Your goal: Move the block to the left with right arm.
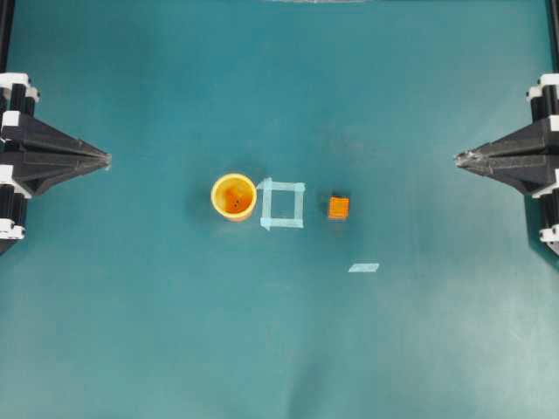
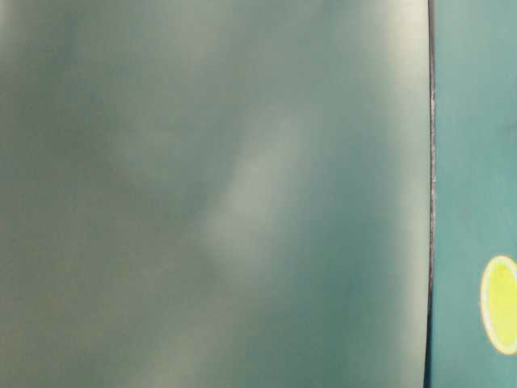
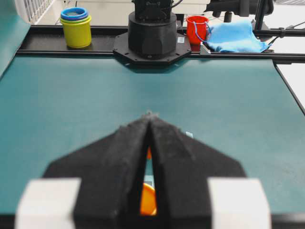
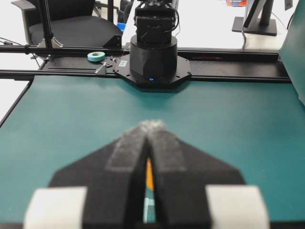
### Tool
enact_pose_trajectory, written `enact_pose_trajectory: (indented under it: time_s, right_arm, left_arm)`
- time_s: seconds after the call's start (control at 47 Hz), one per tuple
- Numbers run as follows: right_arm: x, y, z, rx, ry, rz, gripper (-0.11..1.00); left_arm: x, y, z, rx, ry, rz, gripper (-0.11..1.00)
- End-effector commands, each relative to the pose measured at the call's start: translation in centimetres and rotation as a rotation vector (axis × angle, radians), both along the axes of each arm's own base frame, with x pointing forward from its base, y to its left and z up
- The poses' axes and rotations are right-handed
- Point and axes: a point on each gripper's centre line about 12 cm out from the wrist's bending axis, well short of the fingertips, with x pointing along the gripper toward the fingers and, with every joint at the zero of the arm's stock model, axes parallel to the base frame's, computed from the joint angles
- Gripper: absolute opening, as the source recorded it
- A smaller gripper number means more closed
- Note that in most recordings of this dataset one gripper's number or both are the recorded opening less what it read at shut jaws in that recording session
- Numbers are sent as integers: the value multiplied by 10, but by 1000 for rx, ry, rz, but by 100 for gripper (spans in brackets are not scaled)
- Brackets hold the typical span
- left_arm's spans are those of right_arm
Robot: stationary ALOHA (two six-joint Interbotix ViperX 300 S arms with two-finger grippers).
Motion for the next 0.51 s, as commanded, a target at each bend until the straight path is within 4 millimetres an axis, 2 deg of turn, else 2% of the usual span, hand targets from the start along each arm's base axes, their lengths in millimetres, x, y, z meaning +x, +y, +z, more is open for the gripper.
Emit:
enact_pose_trajectory:
  time_s: [0.0,0.17,0.489]
  right_arm:
    - [2,-1,6,11,-15,-2,-1]
    - [10,-1,0,11,64,-4,0]
    - [37,-9,-12,96,177,-41,1]
  left_arm:
    - [-2,-1,10,0,-12,-8,-1]
    - [-15,-1,7,2,34,-7,0]
    - [-55,-1,1,-3,-6,-8,0]
